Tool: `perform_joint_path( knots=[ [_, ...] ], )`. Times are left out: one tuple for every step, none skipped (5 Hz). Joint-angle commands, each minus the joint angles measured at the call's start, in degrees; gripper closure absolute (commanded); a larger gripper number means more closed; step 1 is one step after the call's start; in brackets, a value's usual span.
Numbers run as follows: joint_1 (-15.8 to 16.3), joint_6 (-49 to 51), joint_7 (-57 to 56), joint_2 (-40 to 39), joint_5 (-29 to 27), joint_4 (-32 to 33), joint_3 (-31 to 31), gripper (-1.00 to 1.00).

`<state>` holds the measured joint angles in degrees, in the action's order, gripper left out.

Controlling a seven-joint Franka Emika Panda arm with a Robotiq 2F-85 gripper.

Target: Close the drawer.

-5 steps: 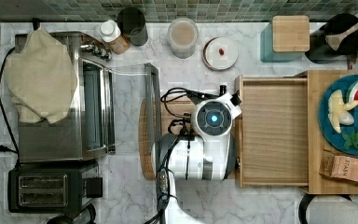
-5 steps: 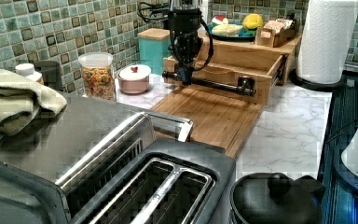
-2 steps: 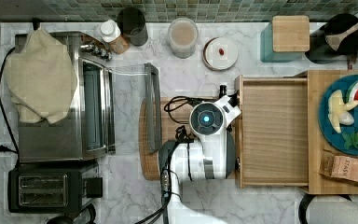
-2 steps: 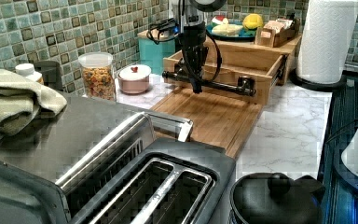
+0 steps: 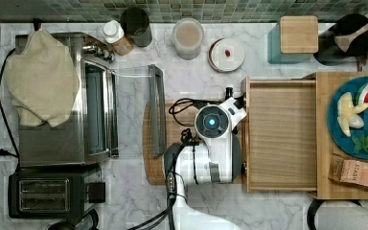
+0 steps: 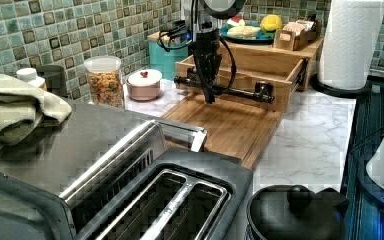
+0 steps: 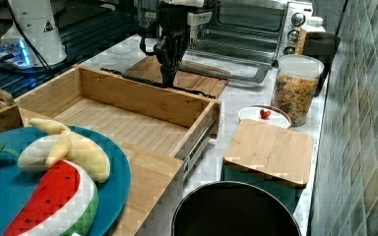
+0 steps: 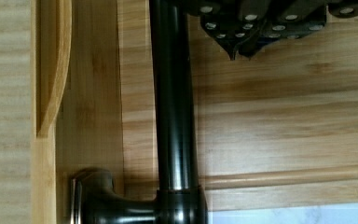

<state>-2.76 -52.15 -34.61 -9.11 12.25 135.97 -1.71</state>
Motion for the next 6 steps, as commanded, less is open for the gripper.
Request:
perform_joint_path(
  knots=[
    [-0.5,4.3,8.1,1.5,9.7,-4.2,-5.5,1.0],
    [-3.9,-0.3,-1.0,-0.3,8.1,-5.4,-7.3,1.0],
    [-6.4,-2.9,-7.0,-2.5,6.9,-7.7,-9.4,1.0],
    [-9.0,-6.2,-14.1,-3.3,4.6,-8.4,-12.2,1.0],
    [-11.8,-3.3,-17.7,-4.7,3.0,-12.4,-14.1,1.0],
    [-12.9,-0.7,-20.4,-7.0,2.0,-17.0,-16.8,1.0]
  ],
)
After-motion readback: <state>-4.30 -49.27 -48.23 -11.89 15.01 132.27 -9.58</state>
